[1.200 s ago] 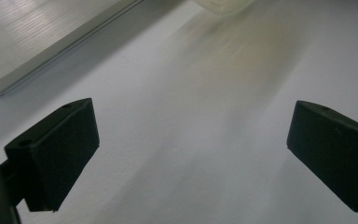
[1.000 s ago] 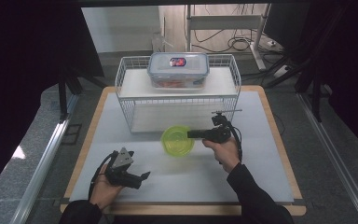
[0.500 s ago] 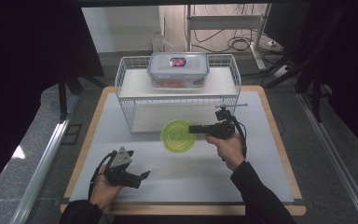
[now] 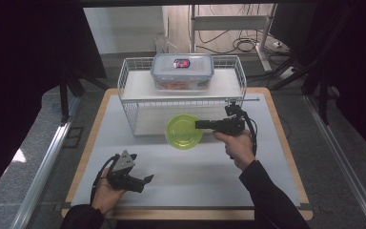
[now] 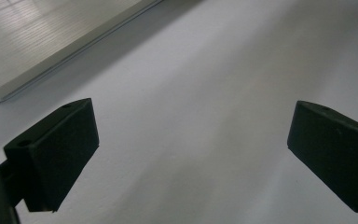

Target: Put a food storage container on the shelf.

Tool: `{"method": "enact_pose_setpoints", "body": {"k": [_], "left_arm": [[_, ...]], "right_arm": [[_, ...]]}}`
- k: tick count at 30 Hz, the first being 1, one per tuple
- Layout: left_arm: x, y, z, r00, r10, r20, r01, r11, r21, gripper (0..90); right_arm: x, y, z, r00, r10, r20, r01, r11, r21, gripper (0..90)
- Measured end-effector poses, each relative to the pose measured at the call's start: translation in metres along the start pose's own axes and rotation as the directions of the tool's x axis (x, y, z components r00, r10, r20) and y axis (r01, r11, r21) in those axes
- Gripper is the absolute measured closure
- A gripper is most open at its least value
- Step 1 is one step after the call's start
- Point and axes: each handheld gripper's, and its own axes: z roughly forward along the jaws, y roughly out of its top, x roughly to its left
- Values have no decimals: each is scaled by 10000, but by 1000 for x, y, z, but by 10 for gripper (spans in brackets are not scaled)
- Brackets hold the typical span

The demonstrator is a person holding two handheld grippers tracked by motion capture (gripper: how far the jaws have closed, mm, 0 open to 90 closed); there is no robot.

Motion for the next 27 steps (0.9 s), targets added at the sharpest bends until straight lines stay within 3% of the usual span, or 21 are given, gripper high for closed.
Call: {"method": "enact_pose_setpoints", "body": {"k": [12, 27], "left_arm": [[-1, 0, 1, 10000, -89, 23, 89, 9999, -74, 18], [0, 0, 1, 10000, -70, 57, 70, 10000, -55, 19]], "right_arm": [[18, 29, -21, 9997, -88, -248, 73, 9983, -575, 821], [29, 65, -37, 9994, 74, -346, -115, 9928, -1192, 821]]}}
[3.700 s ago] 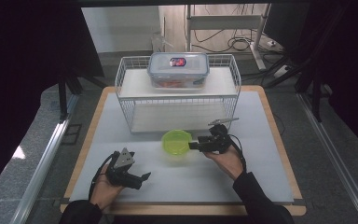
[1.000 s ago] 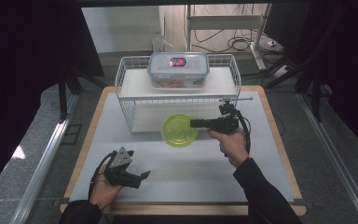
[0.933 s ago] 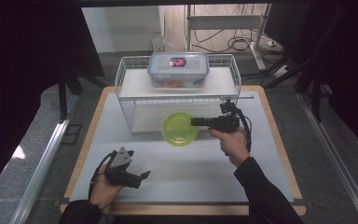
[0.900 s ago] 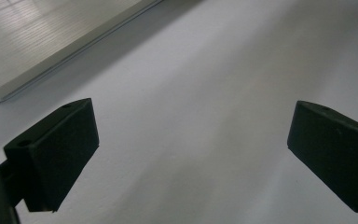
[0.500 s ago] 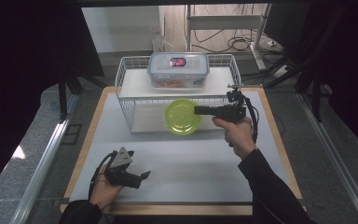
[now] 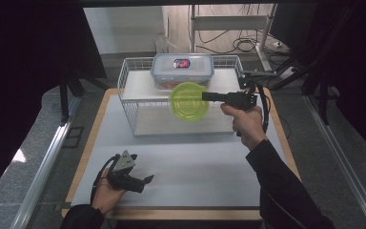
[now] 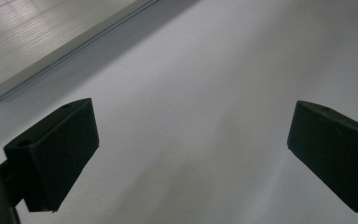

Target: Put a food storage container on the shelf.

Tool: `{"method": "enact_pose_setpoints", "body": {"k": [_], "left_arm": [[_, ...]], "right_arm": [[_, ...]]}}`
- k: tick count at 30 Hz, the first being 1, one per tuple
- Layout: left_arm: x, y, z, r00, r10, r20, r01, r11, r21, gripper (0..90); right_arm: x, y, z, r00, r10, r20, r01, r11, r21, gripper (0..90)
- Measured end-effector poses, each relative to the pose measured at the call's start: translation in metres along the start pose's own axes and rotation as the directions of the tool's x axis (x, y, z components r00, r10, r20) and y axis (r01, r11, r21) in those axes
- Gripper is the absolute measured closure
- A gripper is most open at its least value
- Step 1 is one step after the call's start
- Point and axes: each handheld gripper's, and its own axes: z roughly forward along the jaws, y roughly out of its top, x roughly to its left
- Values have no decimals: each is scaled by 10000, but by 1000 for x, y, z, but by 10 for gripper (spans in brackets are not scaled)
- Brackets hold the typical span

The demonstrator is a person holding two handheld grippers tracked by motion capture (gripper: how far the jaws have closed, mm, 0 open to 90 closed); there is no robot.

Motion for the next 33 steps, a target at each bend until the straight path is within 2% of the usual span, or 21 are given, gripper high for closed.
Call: {"method": "enact_pose_setpoints", "body": {"k": [9, 19, 33], "left_arm": [[1, 0, -1, 10000, -30, 25, 30, 10000, -7, 18], [1, 0, -1, 10000, -34, 55, 34, 10000, -15, 18], [1, 0, -1, 9998, -87, 157, 87, 10000, -20, 19]], "right_arm": [[8, 24, -3, 9999, 11, 131, -7, 9997, -264, 821], [18, 64, -1, 9977, -60, 675, 100, 9982, -586, 821], [14, 105, 19, 9900, 279, 1380, -147, 9953, -961, 821]]}}
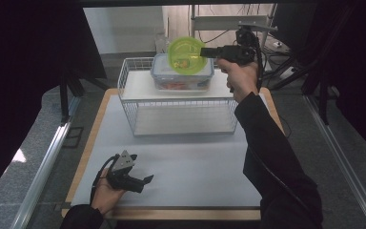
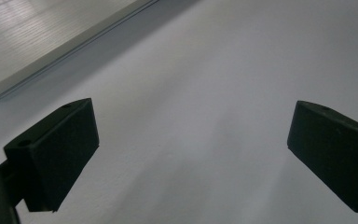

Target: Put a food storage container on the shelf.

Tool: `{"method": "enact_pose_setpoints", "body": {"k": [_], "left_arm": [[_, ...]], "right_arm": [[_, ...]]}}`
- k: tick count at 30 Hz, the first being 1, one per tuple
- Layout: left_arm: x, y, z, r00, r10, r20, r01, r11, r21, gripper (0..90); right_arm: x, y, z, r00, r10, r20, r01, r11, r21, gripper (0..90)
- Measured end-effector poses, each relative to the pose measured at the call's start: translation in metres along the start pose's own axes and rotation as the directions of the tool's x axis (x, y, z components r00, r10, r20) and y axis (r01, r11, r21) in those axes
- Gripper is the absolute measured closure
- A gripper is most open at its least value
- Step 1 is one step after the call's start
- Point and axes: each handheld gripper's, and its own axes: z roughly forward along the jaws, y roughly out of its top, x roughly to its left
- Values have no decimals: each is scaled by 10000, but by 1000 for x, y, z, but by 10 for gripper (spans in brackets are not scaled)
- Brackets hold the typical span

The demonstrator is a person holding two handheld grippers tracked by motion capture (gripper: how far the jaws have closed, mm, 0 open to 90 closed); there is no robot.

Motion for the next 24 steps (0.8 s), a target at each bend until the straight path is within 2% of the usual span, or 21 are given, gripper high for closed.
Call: {"method": "enact_pose_setpoints", "body": {"k": [6, 16, 21, 24], "left_arm": [[0, 0, 0, 10000, 21, 21, -21, 10000, -3, 19], [0, 0, 0, 10000, 22, 78, -22, 10000, -20, 19], [0, 0, 0, 9999, 6, 136, -5, 10000, -37, 19], [0, 0, 0, 9999, 11, 147, -11, 10000, -37, 19]], "right_arm": [[-1, 10, 9, 9993, 61, 363, -61, 10000, -15, 821], [-8, 23, 32, 9919, 484, 1177, -528, 9980, 351, 819], [-11, 28, 37, 9879, 875, 1280, -931, 9949, 386, 806], [-11, 29, 38, 9869, 912, 1331, -963, 9949, 317, 798]]}}
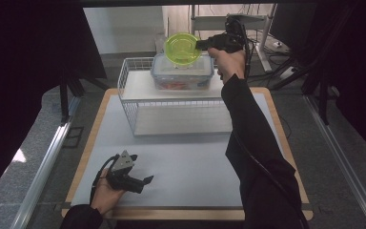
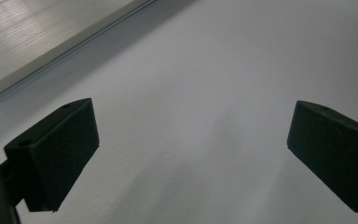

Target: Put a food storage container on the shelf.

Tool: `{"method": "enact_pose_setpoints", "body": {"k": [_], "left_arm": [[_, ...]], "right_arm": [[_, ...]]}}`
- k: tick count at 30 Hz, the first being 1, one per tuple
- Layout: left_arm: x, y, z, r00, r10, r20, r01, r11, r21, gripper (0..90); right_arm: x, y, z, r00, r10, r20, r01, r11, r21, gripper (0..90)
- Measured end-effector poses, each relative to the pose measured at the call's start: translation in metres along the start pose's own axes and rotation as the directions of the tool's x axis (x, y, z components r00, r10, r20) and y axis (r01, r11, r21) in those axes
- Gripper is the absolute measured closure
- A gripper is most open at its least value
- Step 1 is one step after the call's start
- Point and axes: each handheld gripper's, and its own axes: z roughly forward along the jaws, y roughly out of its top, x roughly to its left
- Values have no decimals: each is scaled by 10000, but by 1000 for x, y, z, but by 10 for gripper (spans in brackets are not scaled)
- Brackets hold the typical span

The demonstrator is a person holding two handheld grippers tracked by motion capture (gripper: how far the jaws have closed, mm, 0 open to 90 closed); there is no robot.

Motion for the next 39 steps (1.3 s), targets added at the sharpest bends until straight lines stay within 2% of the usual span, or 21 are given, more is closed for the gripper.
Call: {"method": "enact_pose_setpoints", "body": {"k": [4, 13, 19, 23, 25, 29, 32, 35, 39], "left_arm": [[0, 0, 0, 10000, 14, 11, -14, 10000, 12, 19], [0, 0, 1, 10000, 40, 22, -40, 10000, 60, 19], [0, 0, 1, 10000, 93, 28, -93, 9999, 115, 20], [0, 0, 0, 10000, 80, 20, -80, 9999, 111, 20], [0, 0, 1, 10000, 39, 23, -39, 10000, 72, 20], [0, 0, 1, 10000, 55, 16, -55, 9999, 85, 20], [0, 0, 0, 10000, 57, 16, -57, 10000, 79, 20], [0, 0, 1, 10000, 55, -13, -55, 9999, 89, 20], [0, 0, 1, 10000, 26, -15, -26, 10000, 66, 19]], "right_arm": [[-1, 2, 3, 9994, 42, 341, -36, 9998, -183, 724], [-1, 0, 11, 9993, 36, 385, -31, 9999, -132, 718], [1, -1, 12, 9984, -211, 518, 214, 9998, -63, 606], [1, -1, 12, 9969, -580, 526, 577, 9983, 78, 508], [2, -2, 11, 9943, -885, 599, 879, 9961, 118, 436], [3, -5, 5, 9890, -1428, 386, 1425, 9897, 116, 311], [3, -8, 0, 9847, -1700, 372, 1697, 9854, 122, 265], [2, -18, -8, 9726, -2296, 361, 2295, 9733, 69, 179], [2, -33, -17, 9573, -2879, 264, 2879, 9577, 34, 140]]}}
